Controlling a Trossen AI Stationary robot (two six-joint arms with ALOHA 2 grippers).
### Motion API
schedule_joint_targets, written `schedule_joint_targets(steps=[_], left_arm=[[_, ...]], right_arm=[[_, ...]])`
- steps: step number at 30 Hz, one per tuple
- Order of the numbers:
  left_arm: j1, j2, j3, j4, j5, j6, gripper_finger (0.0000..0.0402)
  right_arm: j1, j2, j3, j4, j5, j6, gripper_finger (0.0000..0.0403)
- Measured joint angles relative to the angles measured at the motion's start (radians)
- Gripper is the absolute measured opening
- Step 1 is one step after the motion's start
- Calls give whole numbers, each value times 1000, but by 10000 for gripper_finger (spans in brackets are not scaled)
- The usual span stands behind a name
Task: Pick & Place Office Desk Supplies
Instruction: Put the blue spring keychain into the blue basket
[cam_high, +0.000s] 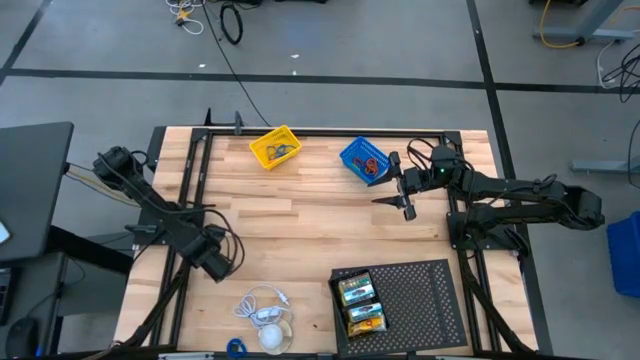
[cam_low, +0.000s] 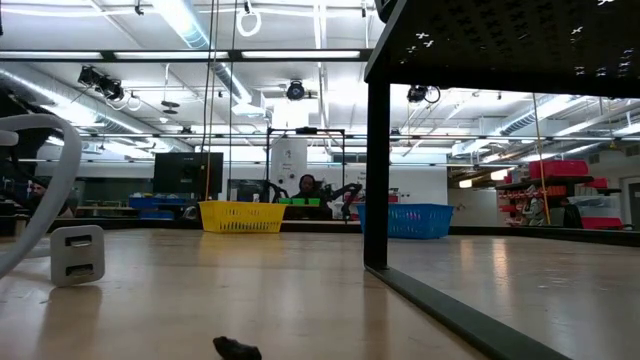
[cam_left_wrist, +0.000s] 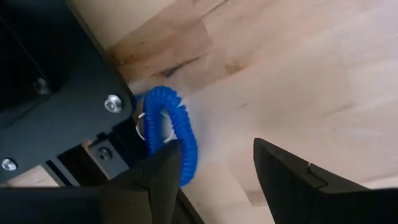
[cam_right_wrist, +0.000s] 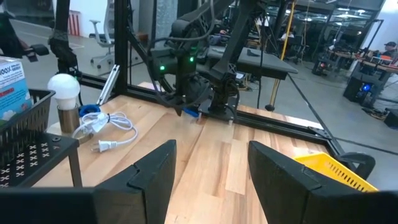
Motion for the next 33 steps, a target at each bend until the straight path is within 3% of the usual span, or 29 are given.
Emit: schedule_joint_targets(steps=[7, 13, 16, 20, 24, 27, 33], left_arm=[[0, -3, -84, 66, 79, -1, 207], [2, -3, -87, 67, 75, 1, 190], [2, -3, -88, 101, 56, 1, 148], [2, -3, -87, 140, 13, 8, 49], [8, 0, -57, 145, -75, 53, 11], [44, 2, -9, 185, -235, 125, 7], [182, 1, 95, 230, -459, 416, 6]], right_arm=[[0, 0, 0, 1, 1, 5, 208], [0, 0, 0, 1, 1, 12, 208], [0, 0, 0, 1, 1, 11, 208], [0, 0, 0, 1, 0, 12, 208], [0, 0, 0, 1, 0, 12, 208], [0, 0, 0, 1, 1, 10, 208], [0, 0, 0, 2, 1, 0, 208]])
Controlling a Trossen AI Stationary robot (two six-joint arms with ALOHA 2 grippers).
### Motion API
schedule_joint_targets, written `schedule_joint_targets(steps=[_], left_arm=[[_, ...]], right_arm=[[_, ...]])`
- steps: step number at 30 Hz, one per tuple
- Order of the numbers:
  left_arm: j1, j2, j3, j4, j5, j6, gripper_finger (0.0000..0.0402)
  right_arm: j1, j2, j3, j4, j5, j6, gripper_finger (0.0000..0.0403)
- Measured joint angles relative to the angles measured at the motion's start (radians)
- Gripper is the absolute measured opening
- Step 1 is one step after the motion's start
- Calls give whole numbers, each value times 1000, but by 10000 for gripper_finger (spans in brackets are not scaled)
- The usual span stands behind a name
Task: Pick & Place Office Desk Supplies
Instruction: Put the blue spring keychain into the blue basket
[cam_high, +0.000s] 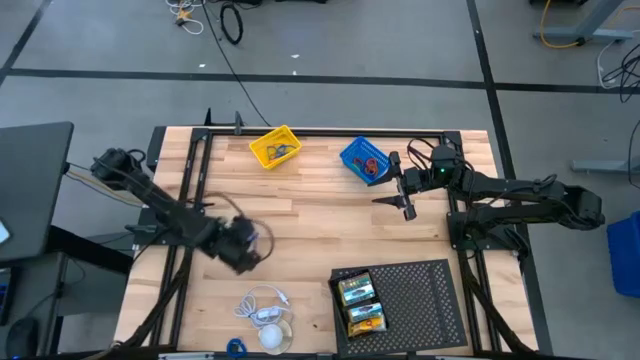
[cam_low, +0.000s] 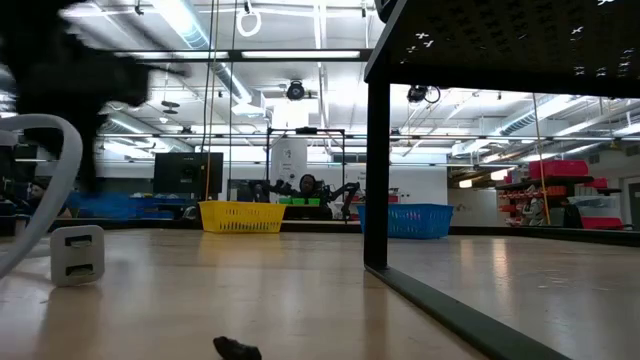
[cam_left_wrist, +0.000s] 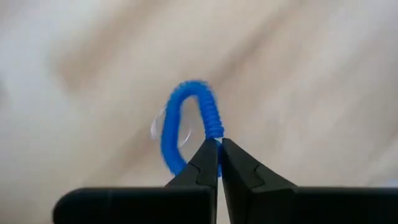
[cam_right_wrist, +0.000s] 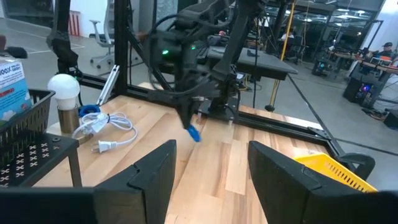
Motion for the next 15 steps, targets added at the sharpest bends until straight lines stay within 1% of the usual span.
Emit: schedule_joint_targets(steps=[3, 6, 9, 12, 13, 15], left_arm=[[86, 0, 40, 46, -107, 191, 6], [174, -1, 70, 151, -175, 389, 6], [266, -1, 77, 311, -210, 627, 6], [363, -1, 77, 495, -202, 864, 6], [395, -1, 77, 549, -190, 930, 6], [461, -1, 78, 659, -132, 1059, 6]], right_arm=[[0, 0, 0, -1, 0, -11, 208], [0, 2, 0, -1, 9, -26, 208], [3, 5, 0, -36, 121, -83, 208], [11, 32, 0, -48, 228, -127, 208], [11, 45, 0, -37, 242, -134, 208], [11, 73, 0, -20, 254, -142, 208]])
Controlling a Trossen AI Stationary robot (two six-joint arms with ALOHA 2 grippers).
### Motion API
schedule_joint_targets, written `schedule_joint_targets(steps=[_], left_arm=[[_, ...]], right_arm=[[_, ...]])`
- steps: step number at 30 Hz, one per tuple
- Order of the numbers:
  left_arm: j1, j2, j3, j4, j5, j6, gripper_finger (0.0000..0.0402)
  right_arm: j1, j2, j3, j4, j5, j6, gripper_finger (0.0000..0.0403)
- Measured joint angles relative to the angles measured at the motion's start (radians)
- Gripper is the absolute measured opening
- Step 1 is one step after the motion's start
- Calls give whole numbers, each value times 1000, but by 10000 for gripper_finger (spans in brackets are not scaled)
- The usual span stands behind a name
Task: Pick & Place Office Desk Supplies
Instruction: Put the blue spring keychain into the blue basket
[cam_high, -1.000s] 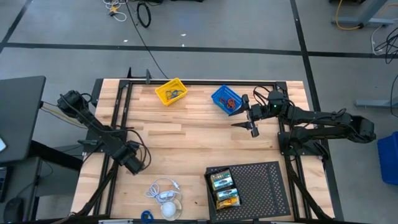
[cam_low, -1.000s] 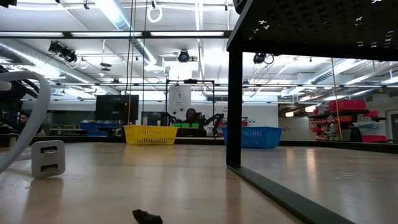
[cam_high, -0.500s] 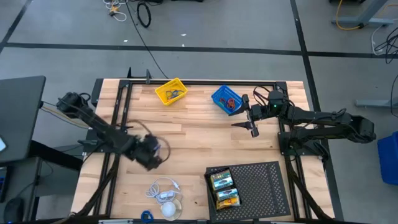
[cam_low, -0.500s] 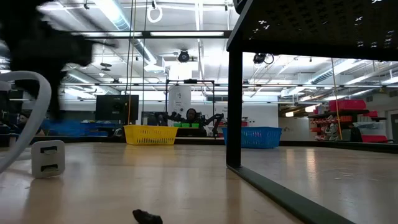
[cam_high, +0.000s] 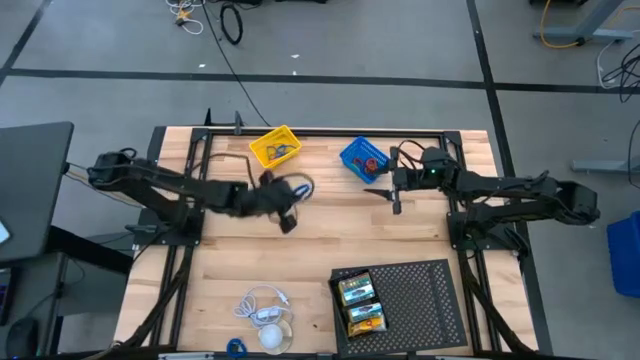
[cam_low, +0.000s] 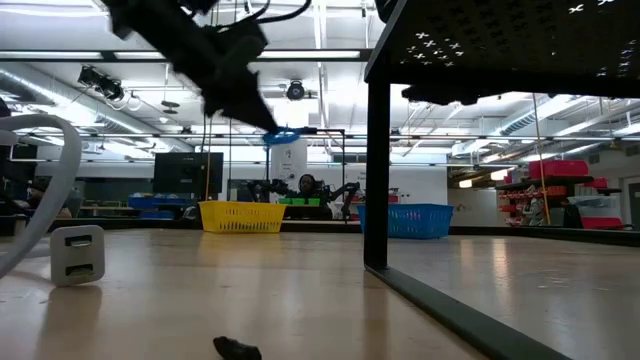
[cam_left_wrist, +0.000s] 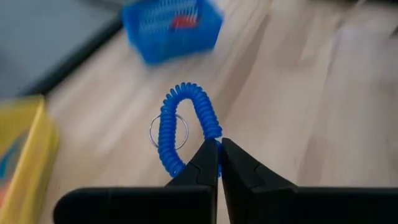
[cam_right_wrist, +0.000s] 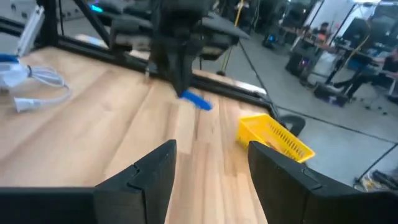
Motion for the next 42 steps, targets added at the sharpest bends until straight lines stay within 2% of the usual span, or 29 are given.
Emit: schedule_joint_targets(steps=[4, 8, 13, 16, 25, 29, 35, 39, 42], left_arm=[[133, 6, 1, 213, 205, 195, 6], [259, 32, 3, 387, 443, 294, 6], [393, 107, 3, 545, 767, 299, 5], [436, 175, 24, 595, 892, 275, 5], [444, 350, 218, 553, 1015, 319, 5], [445, 373, 278, 517, 1041, 344, 5], [444, 373, 300, 492, 1060, 370, 5], [443, 373, 300, 490, 1062, 371, 5], [439, 373, 300, 489, 1061, 376, 5]], right_arm=[[-1, 47, 0, 48, 36, -24, 208], [-17, 80, 13, 73, 55, -39, 208], [-41, 104, 53, 70, 49, -46, 208], [-41, 122, 83, 57, 35, -62, 208], [-29, 213, 144, 4, 33, -117, 208], [-27, 214, 148, -8, 58, -118, 208], [-28, 214, 148, -18, 64, -128, 204], [-28, 214, 148, -9, 86, -136, 170], [-27, 214, 148, -9, 86, -139, 117]])
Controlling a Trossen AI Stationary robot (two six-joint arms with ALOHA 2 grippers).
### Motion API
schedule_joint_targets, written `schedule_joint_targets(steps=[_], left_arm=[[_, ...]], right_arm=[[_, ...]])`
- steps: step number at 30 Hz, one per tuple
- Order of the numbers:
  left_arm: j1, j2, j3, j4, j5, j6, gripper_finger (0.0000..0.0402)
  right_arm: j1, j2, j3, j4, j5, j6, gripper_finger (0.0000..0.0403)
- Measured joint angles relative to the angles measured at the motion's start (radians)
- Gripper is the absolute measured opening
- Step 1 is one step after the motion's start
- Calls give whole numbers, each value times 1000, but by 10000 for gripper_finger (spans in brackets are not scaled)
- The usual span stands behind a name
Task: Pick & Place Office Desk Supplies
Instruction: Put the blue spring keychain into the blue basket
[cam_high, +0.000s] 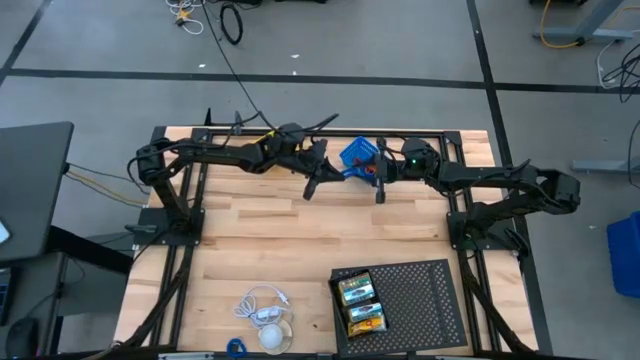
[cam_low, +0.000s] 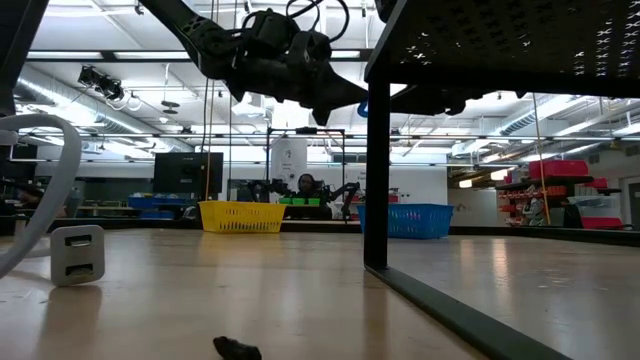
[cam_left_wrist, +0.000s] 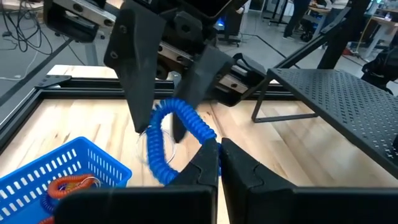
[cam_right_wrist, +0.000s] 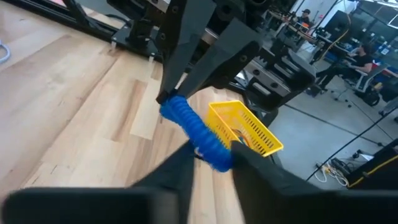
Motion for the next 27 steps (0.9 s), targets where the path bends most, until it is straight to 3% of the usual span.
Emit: schedule_joint_targets(steps=[5, 11, 27], left_arm=[[-2, 0, 0, -1, 0, 2, 5], [-2, 0, 0, -2, 1, 12, 11], [48, -63, -2, -11, -13, 20, 147]], right_arm=[[0, 0, 0, -1, -20, -7, 18], [0, 0, 0, -1, -23, 2, 11], [0, 0, 0, 0, 82, 28, 11]])
